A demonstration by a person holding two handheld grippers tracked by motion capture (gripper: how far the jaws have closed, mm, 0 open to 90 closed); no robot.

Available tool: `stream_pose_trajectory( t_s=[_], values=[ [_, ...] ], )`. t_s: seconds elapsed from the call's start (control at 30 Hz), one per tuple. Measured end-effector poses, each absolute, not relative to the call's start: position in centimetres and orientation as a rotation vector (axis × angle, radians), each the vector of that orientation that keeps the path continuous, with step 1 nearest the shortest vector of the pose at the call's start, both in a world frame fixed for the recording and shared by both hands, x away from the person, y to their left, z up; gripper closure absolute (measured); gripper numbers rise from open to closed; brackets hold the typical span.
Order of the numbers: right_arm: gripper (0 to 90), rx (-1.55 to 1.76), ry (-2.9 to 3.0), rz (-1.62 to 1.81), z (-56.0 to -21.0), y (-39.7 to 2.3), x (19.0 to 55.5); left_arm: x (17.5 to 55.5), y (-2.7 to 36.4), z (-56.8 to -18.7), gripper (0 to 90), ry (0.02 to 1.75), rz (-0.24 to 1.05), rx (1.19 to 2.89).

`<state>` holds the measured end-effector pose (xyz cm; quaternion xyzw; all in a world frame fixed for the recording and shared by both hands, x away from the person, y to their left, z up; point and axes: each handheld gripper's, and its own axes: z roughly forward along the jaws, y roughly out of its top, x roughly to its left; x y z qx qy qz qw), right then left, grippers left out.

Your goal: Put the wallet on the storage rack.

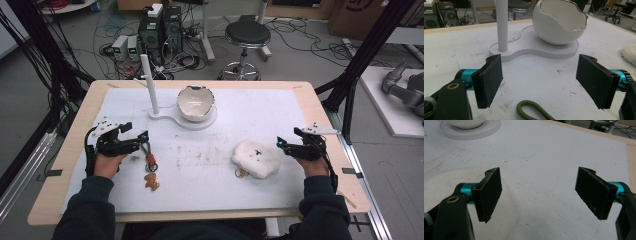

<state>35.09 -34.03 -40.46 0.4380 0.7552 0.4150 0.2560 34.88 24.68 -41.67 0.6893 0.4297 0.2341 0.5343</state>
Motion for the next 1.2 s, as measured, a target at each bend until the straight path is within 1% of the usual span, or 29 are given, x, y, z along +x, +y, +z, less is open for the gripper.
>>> stream_pose_trajectory(
  t_s=[0.03, 0.2, 0.43, 0.57, 0.6, 0.63, 0.73, 0.77, 0.83, 0.9, 1.1, 1.2],
  values=[
    [28.2, 1.172, 2.107, 1.147, -40.6, -33.8, 35.1, 34.8, 24.6, -41.6, 21.3, 1.019, 0.554, 1.639],
    [28.2, 1.156, 2.254, 1.13, -41.5, -32.9, 35.4, 34.8, 24.4, -41.7, 21.3, 1.012, 0.549, 1.648],
    [28.2, 1.135, 2.481, 1.056, -43.8, -31.1, 36.2, 35.0, 24.3, -41.9, 21.3, 1.01, 0.541, 1.656],
    [29.0, 1.135, 2.505, 1.038, -44.1, -30.9, 36.3, 34.9, 24.2, -41.8, 21.3, 1.007, 0.54, 1.659],
    [31.6, 1.139, 2.511, 1.037, -44.1, -31.0, 36.3, 34.9, 24.1, -41.8, 21.3, 1.006, 0.538, 1.656],
    [40.3, 1.141, 2.542, 1.049, -44.2, -31.0, 36.3, 34.9, 24.1, -41.8, 21.3, 1.004, 0.537, 1.657],
    [54.9, 1.112, 2.566, 1.06, -44.0, -30.8, 36.1, 35.0, 24.0, -41.8, 21.4, 1.001, 0.536, 1.657],
    [62.0, 1.099, 2.557, 1.055, -43.8, -30.8, 36.0, 35.0, 23.8, -41.8, 21.6, 0.996, 0.53, 1.657],
    [72.7, 1.084, 2.533, 1.069, -43.5, -31.0, 35.8, 35.1, 23.7, -41.8, 21.6, 0.991, 0.526, 1.661],
    [77.0, 1.065, 2.508, 1.102, -43.1, -31.2, 35.6, 35.1, 23.4, -41.8, 21.7, 0.986, 0.518, 1.667],
    [79.4, 0.938, 2.401, 1.272, -41.6, -30.5, 34.8, 35.1, 22.7, -41.6, 22.8, 0.954, 0.48, 1.667],
    [79.9, 0.874, 2.347, 1.339, -40.6, -29.4, 34.7, 35.1, 21.8, -41.4, 25.4, 0.905, 0.418, 1.669]
  ],
)
